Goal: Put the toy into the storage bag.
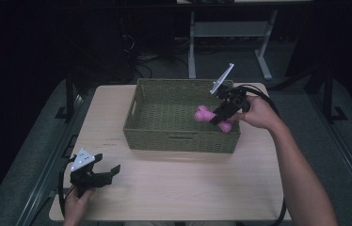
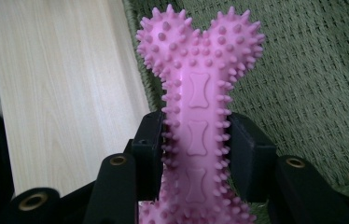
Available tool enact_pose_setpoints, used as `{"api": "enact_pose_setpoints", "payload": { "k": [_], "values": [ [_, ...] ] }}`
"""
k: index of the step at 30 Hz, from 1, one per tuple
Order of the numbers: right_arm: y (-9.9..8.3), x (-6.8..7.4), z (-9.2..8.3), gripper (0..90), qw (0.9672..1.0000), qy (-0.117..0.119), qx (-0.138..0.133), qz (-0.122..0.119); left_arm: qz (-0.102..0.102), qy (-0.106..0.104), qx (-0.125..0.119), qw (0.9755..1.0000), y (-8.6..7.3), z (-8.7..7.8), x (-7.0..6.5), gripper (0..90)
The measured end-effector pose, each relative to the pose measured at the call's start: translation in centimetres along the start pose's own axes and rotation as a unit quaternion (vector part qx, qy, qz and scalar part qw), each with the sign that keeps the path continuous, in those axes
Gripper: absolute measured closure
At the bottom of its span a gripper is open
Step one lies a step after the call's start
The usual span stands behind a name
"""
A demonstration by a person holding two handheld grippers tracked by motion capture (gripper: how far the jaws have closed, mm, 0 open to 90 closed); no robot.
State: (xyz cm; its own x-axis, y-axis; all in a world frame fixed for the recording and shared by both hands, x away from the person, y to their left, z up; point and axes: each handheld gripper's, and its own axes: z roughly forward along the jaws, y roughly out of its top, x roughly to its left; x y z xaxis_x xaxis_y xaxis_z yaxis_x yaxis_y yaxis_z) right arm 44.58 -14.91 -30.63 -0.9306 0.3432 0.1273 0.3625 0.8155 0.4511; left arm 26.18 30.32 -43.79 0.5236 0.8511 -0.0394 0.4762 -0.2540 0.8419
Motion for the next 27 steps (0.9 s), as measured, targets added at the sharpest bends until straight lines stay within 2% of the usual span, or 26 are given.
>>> {"api": "enact_pose_setpoints", "payload": {
  "k": [15, 27],
  "values": [
    [0.0, -1.7, 1.2, 57.8, 0.9998, 0.000, 0.000, 0.019, 0.001, 0.000, 0.002, 1.0000, 0.0, 0.1, 0.0, 13.4],
    [0.2, -2.4, 2.2, 57.7, 0.9996, -0.001, 0.004, 0.027, 0.004, -0.001, 0.002, 1.0000, 0.0, 0.1, -0.1, 13.4]
  ]
}}
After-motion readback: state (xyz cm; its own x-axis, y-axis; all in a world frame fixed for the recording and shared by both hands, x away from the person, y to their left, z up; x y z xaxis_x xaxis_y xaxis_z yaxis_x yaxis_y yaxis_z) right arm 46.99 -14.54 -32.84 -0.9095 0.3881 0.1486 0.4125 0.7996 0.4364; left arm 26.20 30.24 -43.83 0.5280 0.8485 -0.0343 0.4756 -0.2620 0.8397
